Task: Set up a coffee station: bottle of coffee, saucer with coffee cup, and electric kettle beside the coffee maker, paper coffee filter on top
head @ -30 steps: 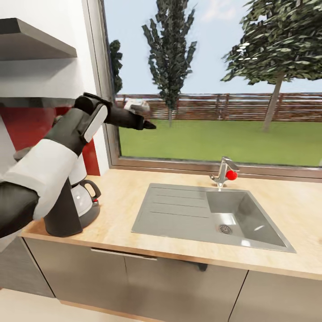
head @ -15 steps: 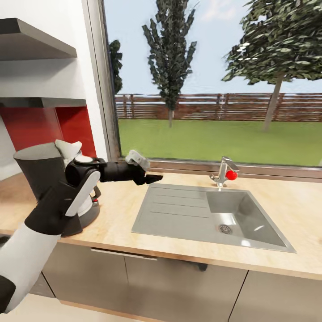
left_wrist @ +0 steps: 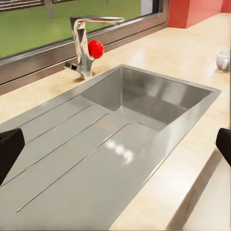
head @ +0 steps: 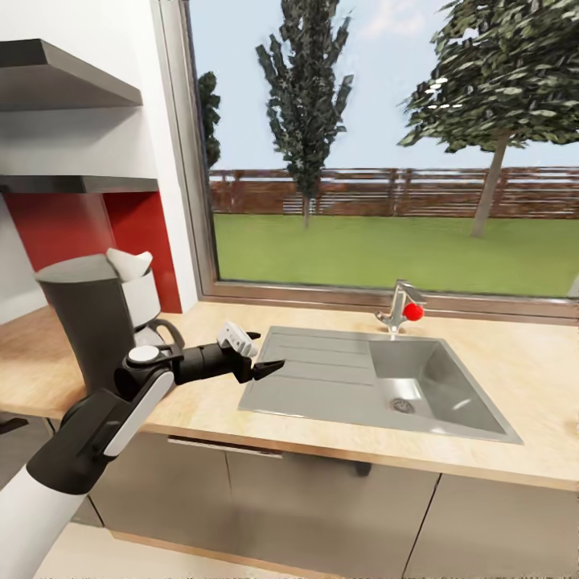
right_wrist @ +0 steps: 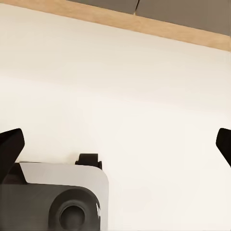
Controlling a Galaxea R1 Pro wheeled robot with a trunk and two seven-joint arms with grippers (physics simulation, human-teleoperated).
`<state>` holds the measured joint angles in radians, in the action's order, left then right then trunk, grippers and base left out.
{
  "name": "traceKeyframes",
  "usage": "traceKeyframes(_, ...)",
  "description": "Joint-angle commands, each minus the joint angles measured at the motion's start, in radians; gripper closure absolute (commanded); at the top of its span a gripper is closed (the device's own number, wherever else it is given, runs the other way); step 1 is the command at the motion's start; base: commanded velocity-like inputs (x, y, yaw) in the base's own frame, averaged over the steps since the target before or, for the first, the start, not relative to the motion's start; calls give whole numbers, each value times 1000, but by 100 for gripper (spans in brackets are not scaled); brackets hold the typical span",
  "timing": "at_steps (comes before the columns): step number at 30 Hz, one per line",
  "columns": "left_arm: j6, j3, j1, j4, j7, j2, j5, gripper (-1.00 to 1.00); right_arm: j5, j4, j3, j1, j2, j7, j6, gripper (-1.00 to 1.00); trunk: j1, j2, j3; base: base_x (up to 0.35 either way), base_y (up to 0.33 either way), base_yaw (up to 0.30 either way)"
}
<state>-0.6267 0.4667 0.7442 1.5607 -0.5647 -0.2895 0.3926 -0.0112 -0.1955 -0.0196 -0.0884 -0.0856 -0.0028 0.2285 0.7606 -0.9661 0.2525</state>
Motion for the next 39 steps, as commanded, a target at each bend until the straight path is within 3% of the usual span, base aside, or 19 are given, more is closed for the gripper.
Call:
traceKeyframes(1, -6, 1, 0, 0, 2, 0, 8, -100, -1, 1, -2, -1, 0, 0, 3, -100, 0, -1, 1, -111, 0, 0)
traceKeyframes(11, -3, 2, -5, -12, 1, -1, 9, -100, -1, 1, -2, -1, 0, 0, 3, -100, 0, -1, 1, -112, 0, 0)
traceKeyframes(18, -1, 6, -40, -25, -4, -1, 8, -100, -1, 1, -2, -1, 0, 1, 3, -100, 0, -1, 1, -23, 0, 0)
traceKeyframes(39, -1, 6, -43, -29, -5, 0, 9, -100, -1, 1, -2, -1, 0, 1, 3, -100, 0, -1, 1, -104, 0, 0)
